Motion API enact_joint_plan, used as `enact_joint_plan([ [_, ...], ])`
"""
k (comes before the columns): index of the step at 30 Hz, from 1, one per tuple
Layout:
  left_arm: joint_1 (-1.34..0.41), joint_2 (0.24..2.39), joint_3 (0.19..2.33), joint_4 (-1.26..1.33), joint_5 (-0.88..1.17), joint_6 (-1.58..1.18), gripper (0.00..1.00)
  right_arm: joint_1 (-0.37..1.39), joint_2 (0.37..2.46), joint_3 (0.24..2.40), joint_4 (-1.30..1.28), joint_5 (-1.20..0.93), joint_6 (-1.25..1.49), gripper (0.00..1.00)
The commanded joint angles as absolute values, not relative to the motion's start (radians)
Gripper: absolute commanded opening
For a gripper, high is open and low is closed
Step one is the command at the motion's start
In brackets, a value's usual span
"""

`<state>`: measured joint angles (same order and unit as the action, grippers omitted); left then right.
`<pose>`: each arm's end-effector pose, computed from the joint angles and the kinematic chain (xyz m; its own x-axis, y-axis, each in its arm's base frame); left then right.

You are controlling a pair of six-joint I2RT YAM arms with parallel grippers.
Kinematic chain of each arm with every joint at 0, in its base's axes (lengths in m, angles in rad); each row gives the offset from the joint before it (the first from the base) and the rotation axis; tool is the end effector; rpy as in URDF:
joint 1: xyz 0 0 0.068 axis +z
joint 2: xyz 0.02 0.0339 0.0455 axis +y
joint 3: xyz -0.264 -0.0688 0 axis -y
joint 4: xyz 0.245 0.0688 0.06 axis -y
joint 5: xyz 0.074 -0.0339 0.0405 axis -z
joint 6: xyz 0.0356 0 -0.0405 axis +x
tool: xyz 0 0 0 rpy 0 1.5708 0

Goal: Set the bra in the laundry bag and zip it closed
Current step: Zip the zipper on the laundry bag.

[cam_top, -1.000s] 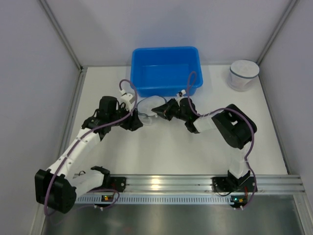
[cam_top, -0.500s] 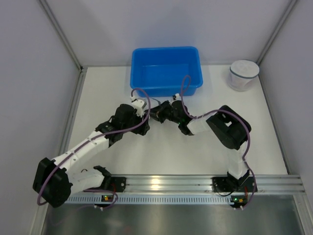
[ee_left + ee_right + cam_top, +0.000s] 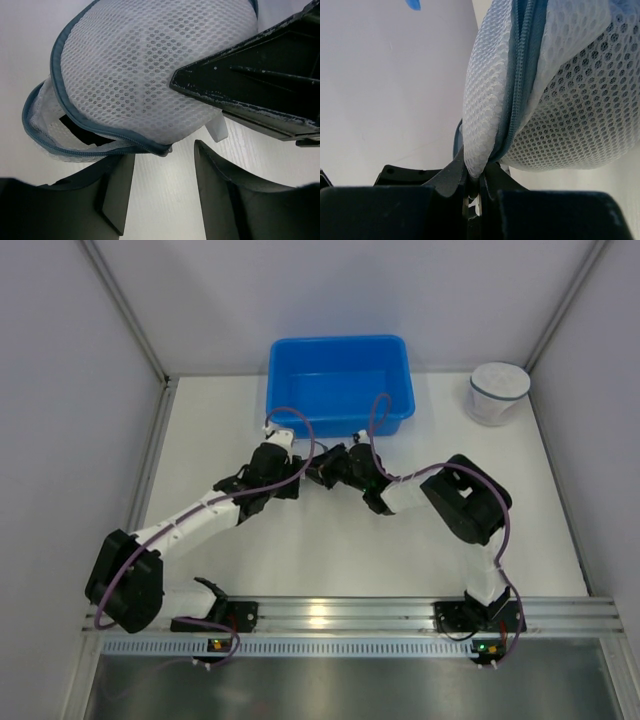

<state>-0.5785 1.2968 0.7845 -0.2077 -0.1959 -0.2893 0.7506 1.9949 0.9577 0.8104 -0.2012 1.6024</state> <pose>0.2327 -0.1437 0.2280 -0.6472 0.0884 -0.7572 0.2391 0.9667 -0.0915 0.2957 0.2855 0.1492 -0.8051 0.5883 0.0757 0.1900 0.1349 0.9725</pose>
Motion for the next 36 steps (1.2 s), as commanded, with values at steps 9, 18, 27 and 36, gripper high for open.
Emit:
enact_joint_plan([
  [9,-0.583,1.324,0.848,-0.137,-0.233,-0.350,0.52,0.779,2.028,1.012,0.788,-0.184,1.624,0.00],
  [18,-0.583,1.319,0.854,-0.150,-0.241,-0.341,0.33,0.781,2.020,1.003,0.804,-0.181,1.621,0.00],
  [27,-0.581,1.243,0.845,-0.258,-0.209,-0.299,0.00,0.769,2.017,0.986,0.824,-0.178,1.609,0.00],
  [36,-0.534,1.174,0.810,-0.287,-0.131,-0.241,0.00,0.756,2.002,0.973,0.825,-0.179,1.549,0.00],
])
